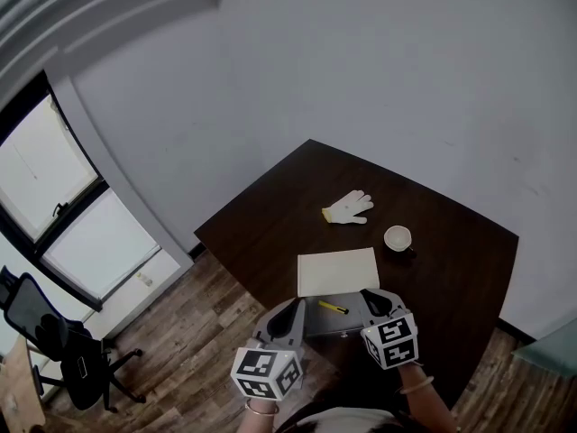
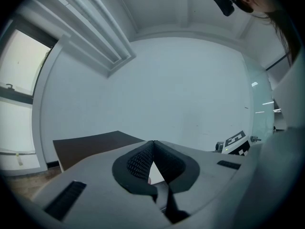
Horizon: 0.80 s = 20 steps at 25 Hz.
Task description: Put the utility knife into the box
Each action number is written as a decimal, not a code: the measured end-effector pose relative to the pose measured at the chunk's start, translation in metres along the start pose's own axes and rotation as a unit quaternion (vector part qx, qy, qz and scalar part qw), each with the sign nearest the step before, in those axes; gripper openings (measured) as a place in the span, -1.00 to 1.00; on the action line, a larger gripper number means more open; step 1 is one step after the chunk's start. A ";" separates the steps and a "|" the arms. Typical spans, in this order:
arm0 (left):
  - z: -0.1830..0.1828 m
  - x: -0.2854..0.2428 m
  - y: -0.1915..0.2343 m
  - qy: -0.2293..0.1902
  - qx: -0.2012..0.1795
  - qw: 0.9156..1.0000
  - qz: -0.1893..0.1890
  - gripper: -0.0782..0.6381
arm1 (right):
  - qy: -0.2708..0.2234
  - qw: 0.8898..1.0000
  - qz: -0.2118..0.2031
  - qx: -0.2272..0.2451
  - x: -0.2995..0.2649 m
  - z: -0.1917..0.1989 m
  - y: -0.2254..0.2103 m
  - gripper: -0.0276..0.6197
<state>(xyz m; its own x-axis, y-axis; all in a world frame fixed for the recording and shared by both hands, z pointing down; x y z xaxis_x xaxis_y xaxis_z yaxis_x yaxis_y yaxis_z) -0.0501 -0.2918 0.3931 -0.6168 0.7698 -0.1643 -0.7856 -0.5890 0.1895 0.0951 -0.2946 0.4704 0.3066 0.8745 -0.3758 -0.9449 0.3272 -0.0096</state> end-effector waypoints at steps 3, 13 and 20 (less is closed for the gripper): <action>-0.002 -0.001 -0.008 -0.001 -0.002 1.000 0.009 -0.73 | -0.015 1.000 0.009 -0.009 0.013 -0.006 -0.003 -0.88; -0.006 -0.005 -0.032 0.002 -0.013 0.999 0.038 -0.73 | -0.055 0.998 0.022 -0.018 0.047 -0.025 -0.004 -0.89; -0.007 -0.007 -0.042 0.002 -0.018 0.999 0.044 -0.73 | -0.074 0.997 0.029 -0.014 0.064 -0.033 -0.008 -0.89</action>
<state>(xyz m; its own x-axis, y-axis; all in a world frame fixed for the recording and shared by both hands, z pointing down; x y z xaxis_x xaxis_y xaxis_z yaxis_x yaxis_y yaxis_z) -0.0125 -0.2743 0.3790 -0.6834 0.7140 -0.1522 -0.7298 -0.6628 0.1679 0.1185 -0.2532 0.4160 0.2626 0.9356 -0.2359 -0.9638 0.2661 -0.0175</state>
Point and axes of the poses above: the fingertips, and each gripper's own axes: x backward along the fingers, y to its left, z out of its underside, the point moved 2 cm from there along x, backward along the fingers, and after that the axes turned 4 degrees about -z, right-handed, at the moved point
